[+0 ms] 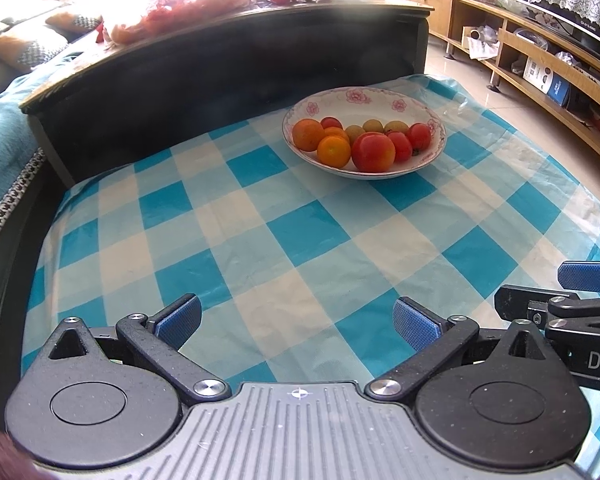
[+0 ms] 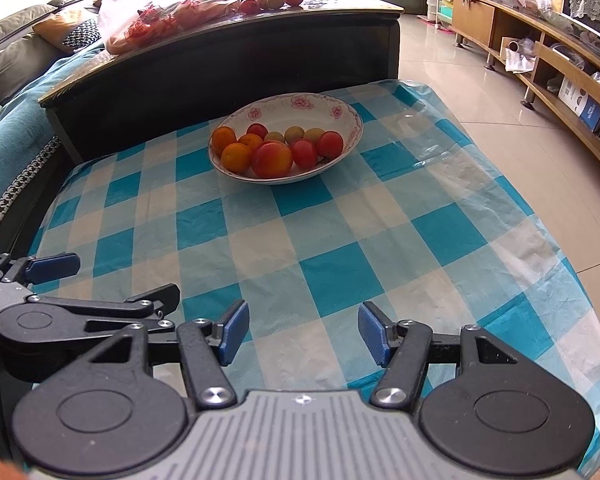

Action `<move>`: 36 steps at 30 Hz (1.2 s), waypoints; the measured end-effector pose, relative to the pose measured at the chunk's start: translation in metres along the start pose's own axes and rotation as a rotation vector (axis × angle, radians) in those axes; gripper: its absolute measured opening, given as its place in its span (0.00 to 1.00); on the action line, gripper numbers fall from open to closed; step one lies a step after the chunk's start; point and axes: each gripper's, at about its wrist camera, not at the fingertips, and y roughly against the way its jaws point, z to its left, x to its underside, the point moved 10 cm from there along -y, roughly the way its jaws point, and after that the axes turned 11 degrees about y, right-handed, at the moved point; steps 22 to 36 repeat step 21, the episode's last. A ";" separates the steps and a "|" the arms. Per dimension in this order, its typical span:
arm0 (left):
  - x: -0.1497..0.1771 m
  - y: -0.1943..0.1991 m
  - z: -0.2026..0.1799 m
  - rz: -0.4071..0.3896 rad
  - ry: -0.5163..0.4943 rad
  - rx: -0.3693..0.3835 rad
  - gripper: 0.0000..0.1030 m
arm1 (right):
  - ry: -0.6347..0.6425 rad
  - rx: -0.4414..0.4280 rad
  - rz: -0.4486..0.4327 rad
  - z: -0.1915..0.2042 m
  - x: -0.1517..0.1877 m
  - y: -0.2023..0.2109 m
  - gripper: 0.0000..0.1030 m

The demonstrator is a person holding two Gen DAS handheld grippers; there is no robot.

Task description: Organize fruits

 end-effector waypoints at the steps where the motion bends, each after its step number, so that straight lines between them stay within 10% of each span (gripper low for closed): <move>1: 0.000 0.000 0.000 0.001 0.000 0.002 1.00 | -0.002 0.000 0.000 0.000 0.000 0.000 0.61; 36: 0.000 0.002 -0.001 -0.013 -0.007 -0.008 1.00 | -0.006 0.002 0.002 -0.001 0.001 0.001 0.61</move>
